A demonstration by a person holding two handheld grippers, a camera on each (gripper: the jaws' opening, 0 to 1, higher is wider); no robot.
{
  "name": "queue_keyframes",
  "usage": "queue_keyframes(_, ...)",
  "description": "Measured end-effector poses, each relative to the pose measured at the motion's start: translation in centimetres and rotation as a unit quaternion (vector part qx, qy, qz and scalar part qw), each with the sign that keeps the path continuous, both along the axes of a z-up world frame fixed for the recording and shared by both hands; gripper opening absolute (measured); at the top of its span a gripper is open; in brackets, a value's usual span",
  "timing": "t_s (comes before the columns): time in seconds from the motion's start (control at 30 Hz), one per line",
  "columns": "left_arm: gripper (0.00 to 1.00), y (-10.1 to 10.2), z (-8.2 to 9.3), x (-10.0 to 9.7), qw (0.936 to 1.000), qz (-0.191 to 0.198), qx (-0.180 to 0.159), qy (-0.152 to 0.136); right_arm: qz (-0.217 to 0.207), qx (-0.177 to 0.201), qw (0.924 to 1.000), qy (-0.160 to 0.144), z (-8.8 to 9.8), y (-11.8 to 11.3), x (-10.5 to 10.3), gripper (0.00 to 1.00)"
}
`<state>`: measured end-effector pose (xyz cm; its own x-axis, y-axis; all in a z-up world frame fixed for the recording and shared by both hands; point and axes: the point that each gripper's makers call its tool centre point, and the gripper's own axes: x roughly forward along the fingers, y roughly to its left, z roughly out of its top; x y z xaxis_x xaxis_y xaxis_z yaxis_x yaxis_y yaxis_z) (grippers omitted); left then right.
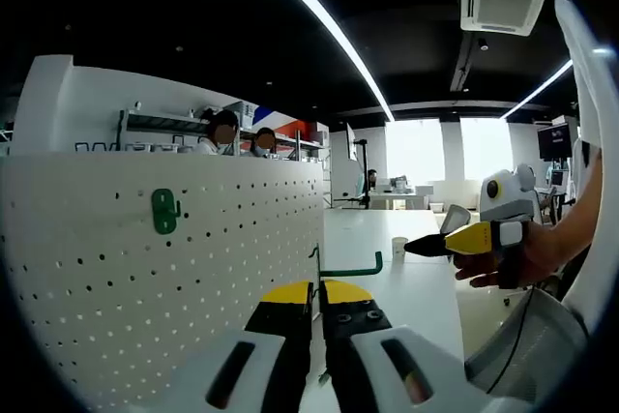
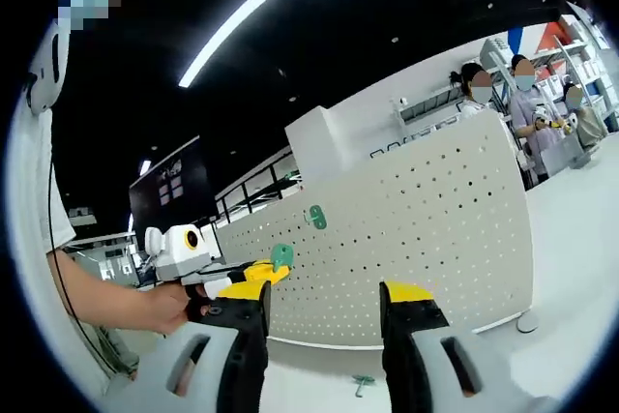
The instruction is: Insert the hook assembly into the mounting plate slot until the hook locks in place.
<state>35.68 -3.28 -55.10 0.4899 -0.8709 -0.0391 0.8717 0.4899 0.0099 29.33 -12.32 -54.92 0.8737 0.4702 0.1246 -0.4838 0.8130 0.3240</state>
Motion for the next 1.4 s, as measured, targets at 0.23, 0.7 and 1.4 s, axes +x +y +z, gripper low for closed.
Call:
queue_keyframes(0.23, 0.03, -0.2, 0.1, -0.1, 1.0000, 0.003, -0.001, 0.004, 0.012, -0.004, 0.9999, -0.008, 0.5, 1.4, 0.4, 0.40)
queue_keyframes(0.7, 0.03, -0.6, 0.5, -0.2, 0.9999, 0.007, -0.006, 0.008, 0.043, -0.001, 0.9990, -0.014, 1.3, 3.9, 1.3, 0.31)
queue_keyframes(1.4, 0.03, -1.0, 1.3, -1.1, 0.9997, 0.007, -0.019, 0.013, 0.059, 0.000, 0.9978, -0.029, 2.5, 5.7, 2.4, 0.24)
